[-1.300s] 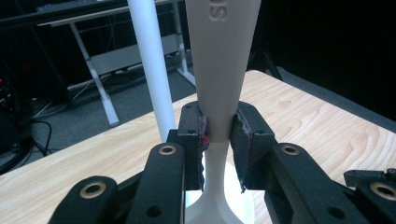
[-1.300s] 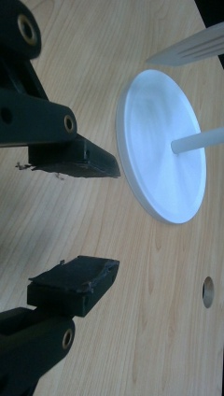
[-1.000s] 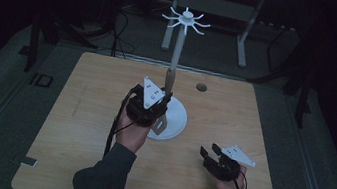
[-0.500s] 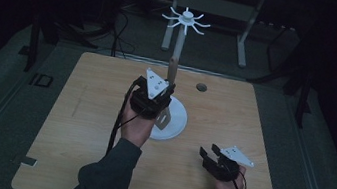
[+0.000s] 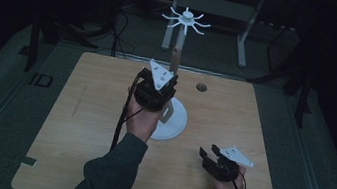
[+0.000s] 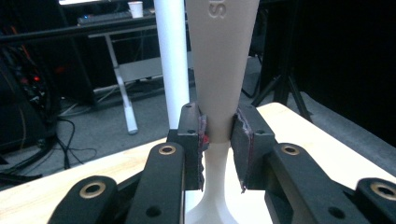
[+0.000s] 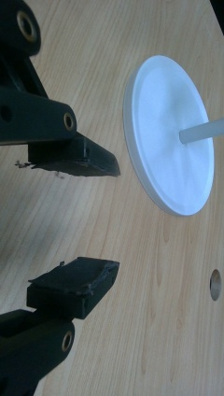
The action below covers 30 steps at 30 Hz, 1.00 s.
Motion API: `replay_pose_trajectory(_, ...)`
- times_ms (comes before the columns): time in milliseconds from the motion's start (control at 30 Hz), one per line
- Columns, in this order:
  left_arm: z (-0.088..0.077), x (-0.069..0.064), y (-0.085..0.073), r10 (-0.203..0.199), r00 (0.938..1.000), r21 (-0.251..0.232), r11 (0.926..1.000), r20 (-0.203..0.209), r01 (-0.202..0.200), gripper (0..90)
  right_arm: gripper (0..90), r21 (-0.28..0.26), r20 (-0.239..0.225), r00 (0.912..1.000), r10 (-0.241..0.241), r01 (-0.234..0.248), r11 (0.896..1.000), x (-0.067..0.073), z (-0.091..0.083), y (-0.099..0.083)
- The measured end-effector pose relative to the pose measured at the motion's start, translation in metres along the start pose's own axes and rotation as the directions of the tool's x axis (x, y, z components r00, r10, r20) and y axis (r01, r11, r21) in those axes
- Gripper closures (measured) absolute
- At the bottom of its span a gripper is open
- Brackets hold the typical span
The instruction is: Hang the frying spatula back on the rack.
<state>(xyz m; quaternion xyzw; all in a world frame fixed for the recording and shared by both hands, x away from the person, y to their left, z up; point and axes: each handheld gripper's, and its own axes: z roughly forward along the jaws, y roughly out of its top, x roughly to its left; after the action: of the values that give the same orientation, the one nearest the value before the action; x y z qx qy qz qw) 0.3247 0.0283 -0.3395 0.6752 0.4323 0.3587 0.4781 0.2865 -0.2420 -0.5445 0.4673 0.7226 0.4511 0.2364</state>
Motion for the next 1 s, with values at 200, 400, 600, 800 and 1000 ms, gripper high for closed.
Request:
replay_pose_trajectory(200,0.003,-0.001,0.008,0.003,0.9993,0.002,1.0,-0.038,-0.003,74.4,47.0,-0.002,0.001,1.0,-0.004,0.004,1.0,-0.001,-0.001,-0.001)
replay_pose_trajectory(400,0.005,-0.004,0.014,0.003,0.9983,0.0,1.0,-0.058,-0.003,74.5,47.0,-0.003,0.001,1.0,-0.003,0.003,1.0,-0.001,-0.001,-0.001)
replay_pose_trajectory(600,0.008,-0.007,0.021,0.009,0.997,-0.001,1.0,-0.077,-0.009,74.4,47.0,-0.004,0.001,1.0,-0.002,0.002,1.0,-0.001,-0.001,-0.001)
replay_pose_trajectory(800,0.013,-0.009,0.027,0.011,0.9956,0.001,0.9999,-0.093,-0.011,74.4,47.0,-0.005,0.003,1.0,0.0,0.0,1.0,-0.001,-0.002,-0.001)
replay_pose_trajectory(1000,0.016,-0.01,0.03,0.019,0.9938,0.011,0.9998,-0.11,-0.018,74.3,46.9,-0.006,0.003,1.0,0.0,0.0,1.0,-0.001,-0.002,-0.001)
